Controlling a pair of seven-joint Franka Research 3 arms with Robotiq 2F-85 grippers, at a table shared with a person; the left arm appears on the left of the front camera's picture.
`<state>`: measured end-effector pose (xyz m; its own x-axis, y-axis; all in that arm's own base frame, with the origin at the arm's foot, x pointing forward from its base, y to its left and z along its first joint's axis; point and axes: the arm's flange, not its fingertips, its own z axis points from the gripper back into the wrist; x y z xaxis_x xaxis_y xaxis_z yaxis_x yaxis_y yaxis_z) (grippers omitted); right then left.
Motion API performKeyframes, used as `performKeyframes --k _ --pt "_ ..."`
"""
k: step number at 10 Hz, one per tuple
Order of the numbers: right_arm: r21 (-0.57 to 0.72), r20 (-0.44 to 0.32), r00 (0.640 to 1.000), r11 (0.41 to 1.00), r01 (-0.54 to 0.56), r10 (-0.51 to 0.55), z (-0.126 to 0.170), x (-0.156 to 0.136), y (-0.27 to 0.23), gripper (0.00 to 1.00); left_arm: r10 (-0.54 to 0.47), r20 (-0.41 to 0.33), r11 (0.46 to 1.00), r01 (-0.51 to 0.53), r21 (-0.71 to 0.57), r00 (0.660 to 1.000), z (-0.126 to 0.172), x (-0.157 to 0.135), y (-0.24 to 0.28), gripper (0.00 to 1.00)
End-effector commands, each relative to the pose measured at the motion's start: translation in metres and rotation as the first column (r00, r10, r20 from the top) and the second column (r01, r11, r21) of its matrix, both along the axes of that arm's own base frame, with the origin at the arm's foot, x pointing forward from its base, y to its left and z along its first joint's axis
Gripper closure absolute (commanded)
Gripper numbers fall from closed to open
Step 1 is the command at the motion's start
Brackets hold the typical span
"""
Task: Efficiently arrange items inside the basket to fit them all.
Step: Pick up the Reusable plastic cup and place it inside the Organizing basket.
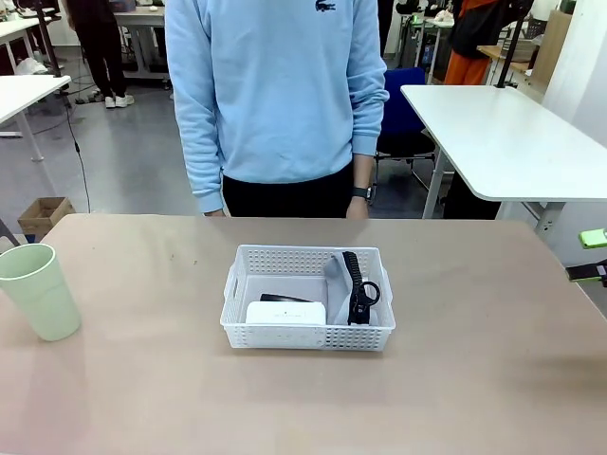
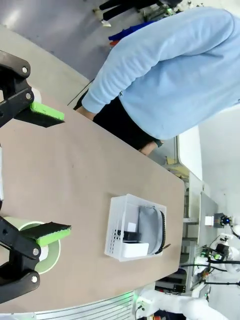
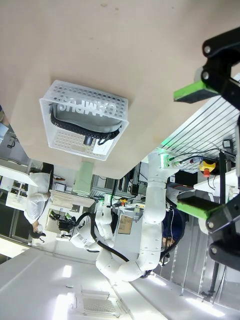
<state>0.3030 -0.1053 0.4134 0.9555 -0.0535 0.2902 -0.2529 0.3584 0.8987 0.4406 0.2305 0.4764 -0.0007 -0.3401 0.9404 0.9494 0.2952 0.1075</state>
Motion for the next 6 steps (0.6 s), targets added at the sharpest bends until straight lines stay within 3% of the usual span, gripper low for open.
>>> performKeyframes --k 1,2,3,4,6 --pt "0.004 0.018 1.000 1.000 -0.007 0.006 0.001 -0.001 -0.002 0.00 0.023 -0.036 1.000 -0.023 0.002 0.999 0.012 0.003 -0.002 0.00" --pt "0.004 0.018 1.000 1.000 -0.007 0.006 0.001 -0.001 -0.002 0.00 0.000 0.000 1.000 0.000 0.000 1.000 0.000 0.000 0.000 0.00" --pt "0.004 0.018 1.000 1.000 -0.007 0.006 0.001 -0.001 -0.002 0.00 -0.133 0.040 0.981 0.126 0.147 0.990 0.002 0.019 -0.008 0.00" --pt "0.004 0.018 1.000 1.000 -0.007 0.006 0.001 -0.001 -0.002 0.00 -0.239 0.024 0.957 0.231 0.175 0.971 -0.014 0.024 0.001 0.00" --pt "0.004 0.018 1.000 1.000 -0.007 0.006 0.001 -0.001 -0.002 0.00 -0.294 0.016 0.931 0.282 0.232 0.956 -0.053 0.016 0.028 0.00"
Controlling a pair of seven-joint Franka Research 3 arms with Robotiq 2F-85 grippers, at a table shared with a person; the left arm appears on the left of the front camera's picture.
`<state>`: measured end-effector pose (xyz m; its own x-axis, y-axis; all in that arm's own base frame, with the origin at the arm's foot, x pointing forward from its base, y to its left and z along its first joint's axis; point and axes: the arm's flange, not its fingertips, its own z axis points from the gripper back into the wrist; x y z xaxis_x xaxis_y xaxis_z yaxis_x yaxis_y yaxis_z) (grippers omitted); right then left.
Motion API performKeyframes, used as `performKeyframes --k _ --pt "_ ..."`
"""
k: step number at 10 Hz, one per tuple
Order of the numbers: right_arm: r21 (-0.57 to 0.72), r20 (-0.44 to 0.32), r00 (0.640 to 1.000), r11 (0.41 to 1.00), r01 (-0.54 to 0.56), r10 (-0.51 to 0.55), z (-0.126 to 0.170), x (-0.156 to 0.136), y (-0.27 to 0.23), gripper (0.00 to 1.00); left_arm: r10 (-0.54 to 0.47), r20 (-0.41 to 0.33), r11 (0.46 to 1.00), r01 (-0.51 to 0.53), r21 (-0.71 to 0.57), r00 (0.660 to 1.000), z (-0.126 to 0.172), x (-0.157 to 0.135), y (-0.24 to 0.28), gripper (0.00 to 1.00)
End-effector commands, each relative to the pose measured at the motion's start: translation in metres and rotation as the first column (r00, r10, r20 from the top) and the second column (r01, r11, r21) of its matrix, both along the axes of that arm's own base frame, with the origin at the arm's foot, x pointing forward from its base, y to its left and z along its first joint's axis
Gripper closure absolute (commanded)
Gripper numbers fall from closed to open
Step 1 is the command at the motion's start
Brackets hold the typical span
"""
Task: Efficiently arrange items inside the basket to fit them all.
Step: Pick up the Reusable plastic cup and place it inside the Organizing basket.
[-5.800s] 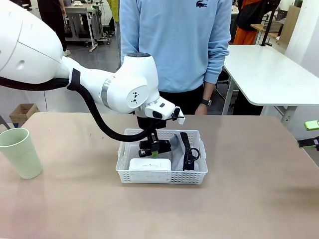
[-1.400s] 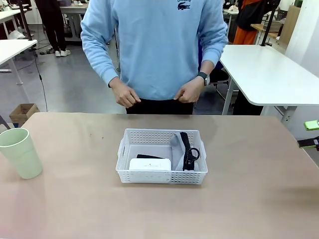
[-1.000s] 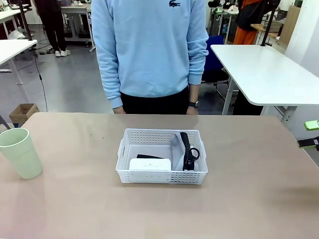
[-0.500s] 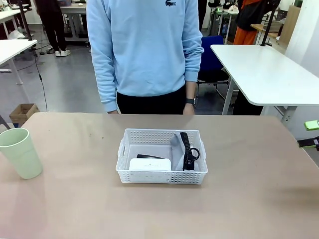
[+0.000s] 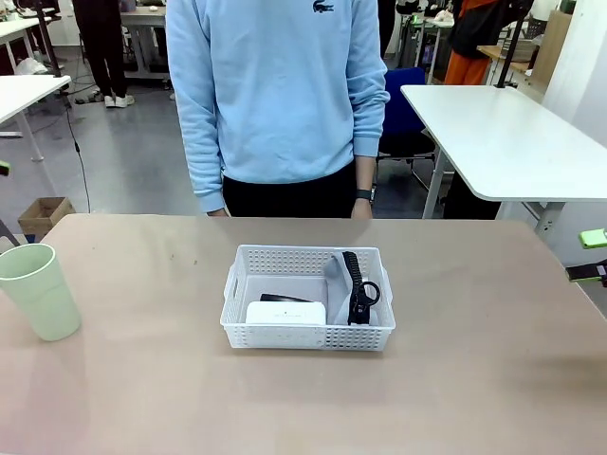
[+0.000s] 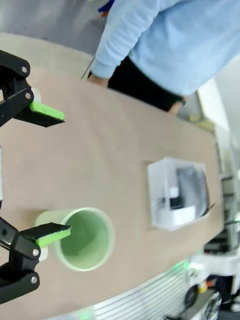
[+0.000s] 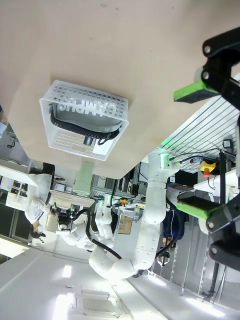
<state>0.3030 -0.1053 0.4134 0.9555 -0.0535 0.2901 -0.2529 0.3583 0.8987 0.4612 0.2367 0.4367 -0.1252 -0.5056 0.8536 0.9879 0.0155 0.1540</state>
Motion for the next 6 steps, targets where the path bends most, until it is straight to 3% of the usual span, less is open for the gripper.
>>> performKeyframes --k 1,3,6 --pt "0.004 0.018 1.000 1.000 -0.007 0.006 0.001 -0.001 -0.002 0.00 -0.071 0.030 0.997 0.070 0.023 0.997 -0.030 -0.013 0.026 0.00" --pt "0.004 0.018 1.000 1.000 -0.007 0.006 0.001 -0.001 -0.002 0.00 -0.113 -0.005 0.993 0.113 0.026 0.994 -0.057 -0.021 0.024 0.00" --pt "0.004 0.018 1.000 1.000 -0.007 0.006 0.001 -0.001 -0.002 0.00 -0.208 -0.155 0.978 0.204 -0.046 0.966 -0.107 -0.030 0.001 0.00"
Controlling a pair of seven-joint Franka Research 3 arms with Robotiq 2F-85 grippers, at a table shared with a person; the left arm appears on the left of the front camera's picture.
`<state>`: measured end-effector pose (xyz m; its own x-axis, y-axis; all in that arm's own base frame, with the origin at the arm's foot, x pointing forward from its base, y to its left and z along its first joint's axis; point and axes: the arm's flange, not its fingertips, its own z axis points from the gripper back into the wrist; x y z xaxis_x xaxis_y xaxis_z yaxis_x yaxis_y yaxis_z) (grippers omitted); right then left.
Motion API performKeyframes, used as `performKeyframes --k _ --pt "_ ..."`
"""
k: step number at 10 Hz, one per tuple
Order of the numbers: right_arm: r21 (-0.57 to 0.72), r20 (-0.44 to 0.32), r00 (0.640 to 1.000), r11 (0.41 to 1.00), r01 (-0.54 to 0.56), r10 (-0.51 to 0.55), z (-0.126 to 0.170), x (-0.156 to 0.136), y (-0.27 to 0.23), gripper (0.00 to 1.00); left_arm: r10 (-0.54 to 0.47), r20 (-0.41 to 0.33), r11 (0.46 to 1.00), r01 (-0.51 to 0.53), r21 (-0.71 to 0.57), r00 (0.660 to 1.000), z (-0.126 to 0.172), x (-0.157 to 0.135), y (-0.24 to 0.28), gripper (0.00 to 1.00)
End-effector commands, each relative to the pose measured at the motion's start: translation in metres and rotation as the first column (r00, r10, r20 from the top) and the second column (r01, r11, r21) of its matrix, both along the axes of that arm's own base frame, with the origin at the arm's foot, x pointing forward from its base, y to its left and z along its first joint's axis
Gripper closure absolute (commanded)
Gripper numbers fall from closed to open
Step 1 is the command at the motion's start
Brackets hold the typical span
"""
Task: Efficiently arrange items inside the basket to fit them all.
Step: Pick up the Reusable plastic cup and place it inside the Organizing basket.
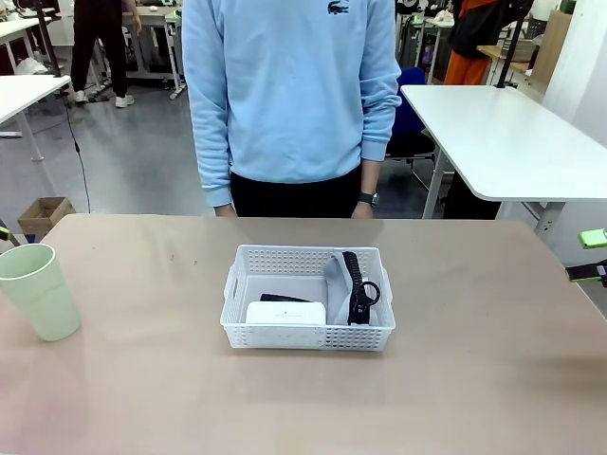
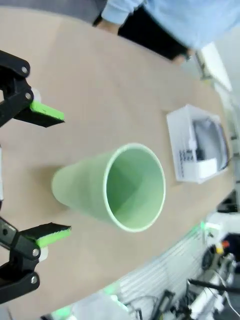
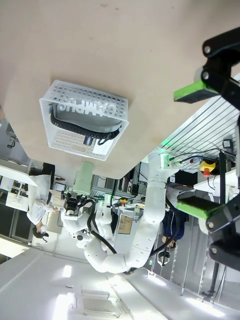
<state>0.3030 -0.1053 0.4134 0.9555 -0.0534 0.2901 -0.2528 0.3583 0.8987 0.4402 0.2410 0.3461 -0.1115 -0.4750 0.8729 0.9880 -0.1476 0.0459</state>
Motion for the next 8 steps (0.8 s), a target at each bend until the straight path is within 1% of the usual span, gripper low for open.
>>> performKeyframes --k 1,2,3,8 --pt "0.004 0.018 1.000 1.000 -0.006 0.006 0.0012 -0.0011 -0.0018 0.00 -0.047 -0.078 0.997 0.042 -0.063 0.996 -0.0185 -0.0103 -0.0089 0.00" --pt "0.004 0.018 1.000 1.000 -0.006 0.006 0.0012 -0.0011 -0.0018 0.00 0.046 -0.158 0.998 -0.052 -0.032 0.986 -0.0145 -0.0028 -0.0137 0.00" --pt "0.004 0.018 1.000 1.000 -0.006 0.006 0.0012 -0.0011 -0.0018 0.00 -0.022 -0.046 0.999 0.021 -0.033 0.999 -0.0173 -0.0048 -0.0093 0.00" --pt "0.004 0.018 1.000 1.000 -0.006 0.006 0.0012 -0.0011 -0.0018 0.00 -0.022 -0.046 0.999 0.021 -0.033 0.999 -0.0173 -0.0048 -0.0093 0.00"
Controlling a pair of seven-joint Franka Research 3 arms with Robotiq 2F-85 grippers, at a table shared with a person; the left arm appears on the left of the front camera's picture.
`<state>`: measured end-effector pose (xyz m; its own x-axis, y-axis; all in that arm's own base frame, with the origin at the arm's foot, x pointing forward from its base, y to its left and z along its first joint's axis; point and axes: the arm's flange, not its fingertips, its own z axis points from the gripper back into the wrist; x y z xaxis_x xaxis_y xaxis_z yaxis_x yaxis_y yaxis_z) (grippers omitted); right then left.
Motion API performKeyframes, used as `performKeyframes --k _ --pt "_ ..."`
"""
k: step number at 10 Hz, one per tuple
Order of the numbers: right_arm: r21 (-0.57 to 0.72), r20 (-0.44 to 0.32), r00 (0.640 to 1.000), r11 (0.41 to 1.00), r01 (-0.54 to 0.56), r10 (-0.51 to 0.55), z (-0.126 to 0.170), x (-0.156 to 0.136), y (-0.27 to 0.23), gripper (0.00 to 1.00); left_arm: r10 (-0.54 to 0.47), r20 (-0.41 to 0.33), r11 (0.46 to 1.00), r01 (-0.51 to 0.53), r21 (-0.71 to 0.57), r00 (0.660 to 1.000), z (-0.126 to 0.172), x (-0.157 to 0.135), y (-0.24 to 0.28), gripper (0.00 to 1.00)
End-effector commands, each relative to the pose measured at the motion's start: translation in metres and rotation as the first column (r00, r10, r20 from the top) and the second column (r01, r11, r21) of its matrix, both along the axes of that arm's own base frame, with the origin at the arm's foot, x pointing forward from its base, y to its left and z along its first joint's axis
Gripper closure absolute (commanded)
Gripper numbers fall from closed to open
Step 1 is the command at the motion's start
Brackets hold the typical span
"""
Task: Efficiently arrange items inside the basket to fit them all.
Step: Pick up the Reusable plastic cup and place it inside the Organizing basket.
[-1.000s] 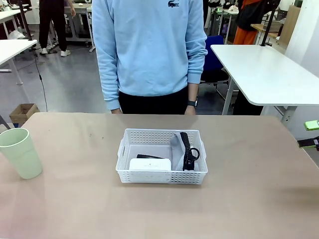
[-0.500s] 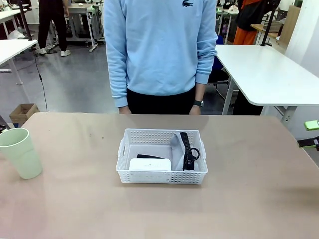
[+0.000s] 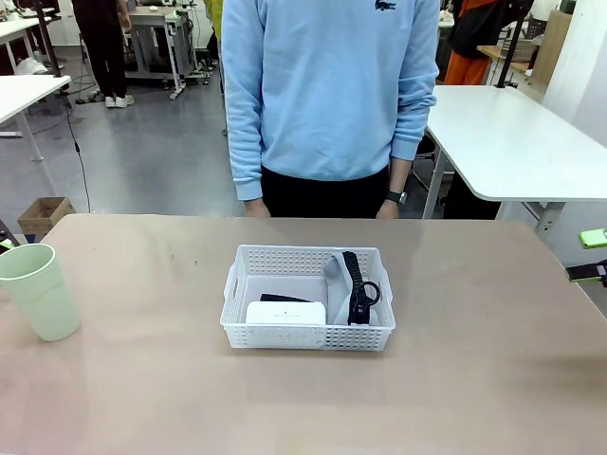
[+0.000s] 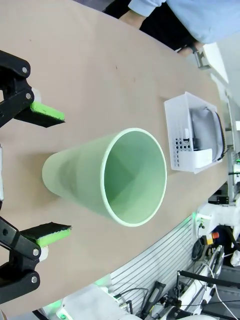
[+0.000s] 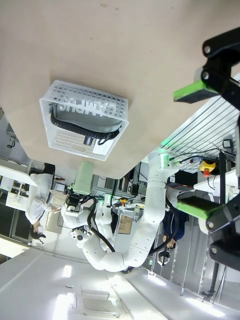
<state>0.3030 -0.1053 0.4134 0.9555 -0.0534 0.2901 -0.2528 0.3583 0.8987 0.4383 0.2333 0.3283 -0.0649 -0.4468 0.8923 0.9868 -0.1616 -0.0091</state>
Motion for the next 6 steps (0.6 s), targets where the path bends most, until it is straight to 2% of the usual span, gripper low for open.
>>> performKeyframes --k 1,6 --pt "0.004 0.018 1.000 1.000 -0.006 0.006 0.0012 -0.0011 -0.0018 0.00 -0.007 0.015 1.000 0.007 -0.003 1.000 0.0005 -0.0029 -0.0016 0.00" --pt "0.004 0.018 1.000 1.000 -0.006 0.006 0.0012 -0.0011 -0.0018 0.00 -0.007 0.015 1.000 0.007 -0.003 1.000 0.0005 -0.0029 -0.0016 0.00"
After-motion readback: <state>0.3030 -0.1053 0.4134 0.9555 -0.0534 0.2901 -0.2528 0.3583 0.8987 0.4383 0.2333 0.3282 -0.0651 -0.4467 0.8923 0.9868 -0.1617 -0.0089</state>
